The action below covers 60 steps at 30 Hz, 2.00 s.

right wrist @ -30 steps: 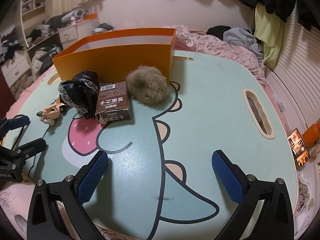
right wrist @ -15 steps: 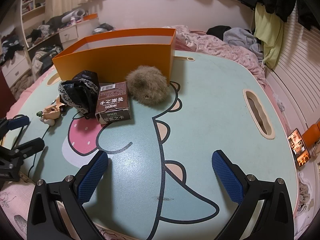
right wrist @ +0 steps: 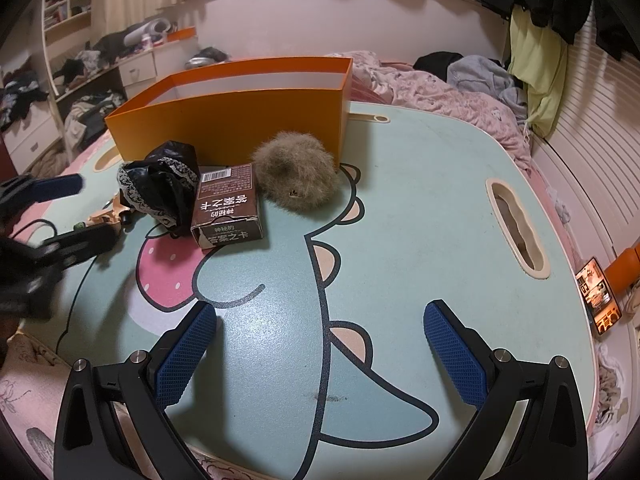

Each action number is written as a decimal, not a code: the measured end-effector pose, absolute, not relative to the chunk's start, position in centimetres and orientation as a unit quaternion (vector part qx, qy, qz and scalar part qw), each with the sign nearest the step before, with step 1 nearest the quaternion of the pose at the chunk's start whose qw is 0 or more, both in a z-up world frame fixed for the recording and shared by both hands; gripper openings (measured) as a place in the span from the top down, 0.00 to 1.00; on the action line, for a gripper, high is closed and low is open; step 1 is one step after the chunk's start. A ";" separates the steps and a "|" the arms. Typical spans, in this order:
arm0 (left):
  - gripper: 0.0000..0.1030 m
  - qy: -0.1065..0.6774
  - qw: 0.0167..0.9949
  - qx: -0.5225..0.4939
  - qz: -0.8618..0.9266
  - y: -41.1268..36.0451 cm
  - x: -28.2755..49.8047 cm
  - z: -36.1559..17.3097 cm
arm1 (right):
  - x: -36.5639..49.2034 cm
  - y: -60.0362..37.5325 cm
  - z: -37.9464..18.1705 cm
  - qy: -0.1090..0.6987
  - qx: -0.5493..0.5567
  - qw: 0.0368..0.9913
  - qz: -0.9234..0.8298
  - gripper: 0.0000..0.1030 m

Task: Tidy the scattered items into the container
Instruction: 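Move the left gripper toward the cream figure keychain, then grasp the cream figure keychain with the left gripper while the right grasps the brown pompom, then carry both held items over the orange box and open both grippers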

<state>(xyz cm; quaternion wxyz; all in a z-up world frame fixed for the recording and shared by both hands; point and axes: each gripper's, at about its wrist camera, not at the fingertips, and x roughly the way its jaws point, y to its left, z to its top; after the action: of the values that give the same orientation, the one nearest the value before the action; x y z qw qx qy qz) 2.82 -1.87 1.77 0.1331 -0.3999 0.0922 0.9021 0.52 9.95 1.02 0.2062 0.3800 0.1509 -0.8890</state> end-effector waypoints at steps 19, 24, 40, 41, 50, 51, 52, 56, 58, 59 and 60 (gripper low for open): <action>0.67 0.007 0.180 -0.332 0.926 -6.2 10.2 5.2 | -1.1 9.6 3.0 0.145 0.369 0.213 -0.893 0.06; 0.67 0.003 0.181 -0.326 0.928 -6.1 10.1 5.7 | -4.2 8.3 5.5 0.147 0.343 0.235 -0.898 0.22; 0.67 -0.005 0.191 -0.334 0.923 -5.7 9.9 5.3 | -4.6 6.6 3.5 0.140 0.388 0.334 -0.847 0.76; 0.67 -0.007 0.192 -0.333 0.923 -5.7 9.9 5.4 | -4.1 6.9 3.8 0.134 0.386 0.334 -0.850 0.76; 0.67 -0.003 0.208 -0.309 0.928 -4.8 8.8 8.0 | -0.9 6.9 9.4 0.125 0.320 0.348 -0.872 0.76; 0.67 0.002 0.208 -0.302 0.930 -4.6 8.4 8.6 | -1.0 6.6 9.9 0.129 0.314 0.348 -0.874 0.76; 0.67 0.007 0.209 -0.296 0.932 -4.4 7.9 9.2 | -1.4 6.3 10.4 0.132 0.309 0.346 -0.876 0.76; 0.67 0.014 0.207 -0.285 0.936 -3.9 4.7 11.9 | -3.1 5.0 12.1 0.132 0.300 0.335 -0.883 0.76; 0.67 0.022 0.196 -0.283 0.939 -3.7 2.2 13.1 | -4.3 4.2 12.7 0.128 0.302 0.330 -0.885 0.76; 0.67 0.023 0.192 -0.284 0.939 -3.7 1.3 13.4 | -4.9 3.7 12.9 0.129 0.301 0.326 -0.887 0.76; 0.67 0.021 0.183 -0.287 0.940 -3.8 -0.1 13.7 | -5.4 3.3 13.0 0.131 0.301 0.322 -0.888 0.76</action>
<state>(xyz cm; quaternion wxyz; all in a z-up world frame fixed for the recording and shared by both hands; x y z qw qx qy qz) -0.09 -3.76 13.66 0.1834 -0.2870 0.0214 0.9400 -5.37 3.32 13.00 0.3221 0.3007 0.1313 -0.8880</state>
